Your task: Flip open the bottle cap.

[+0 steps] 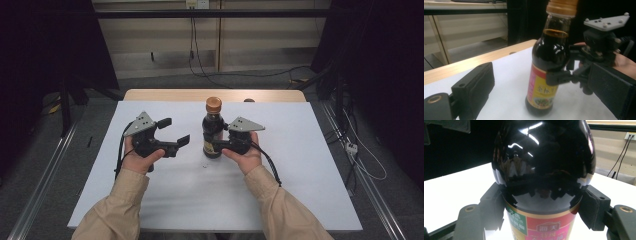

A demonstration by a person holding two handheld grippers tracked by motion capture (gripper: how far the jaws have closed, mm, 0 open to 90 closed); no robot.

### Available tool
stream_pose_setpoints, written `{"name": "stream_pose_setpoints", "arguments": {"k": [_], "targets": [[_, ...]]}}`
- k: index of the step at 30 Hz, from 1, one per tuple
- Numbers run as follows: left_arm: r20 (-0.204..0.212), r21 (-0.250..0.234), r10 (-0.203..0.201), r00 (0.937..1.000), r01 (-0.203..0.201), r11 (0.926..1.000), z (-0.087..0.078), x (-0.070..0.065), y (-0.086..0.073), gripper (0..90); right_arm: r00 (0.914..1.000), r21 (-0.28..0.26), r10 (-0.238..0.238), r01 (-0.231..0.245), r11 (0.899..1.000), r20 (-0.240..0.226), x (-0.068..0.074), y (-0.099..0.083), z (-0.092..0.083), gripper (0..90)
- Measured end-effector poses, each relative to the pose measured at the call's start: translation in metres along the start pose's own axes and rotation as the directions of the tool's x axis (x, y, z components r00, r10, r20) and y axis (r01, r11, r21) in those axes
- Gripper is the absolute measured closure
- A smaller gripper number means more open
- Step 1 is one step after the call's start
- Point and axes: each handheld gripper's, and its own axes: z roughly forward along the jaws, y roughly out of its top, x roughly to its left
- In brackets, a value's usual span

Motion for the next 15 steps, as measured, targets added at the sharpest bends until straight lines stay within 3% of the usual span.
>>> {"name": "stream_pose_setpoints", "arguments": {"k": [14,15], "targets": [[-0.004,-0.012,-0.030,0.9995,0.030,0.9995,0.009,0.010,0.018,26.1,1.0000,-0.001,0.002,-0.002,1.000,0.003,0.000,0.000,0.000,30.3],[-0.002,-0.010,-0.024,0.9997,0.024,0.9997,0.010,0.011,0.020,31.0,1.0000,0.000,0.002,-0.002,1.000,0.004,0.000,0.000,0.000,30.3]]}}
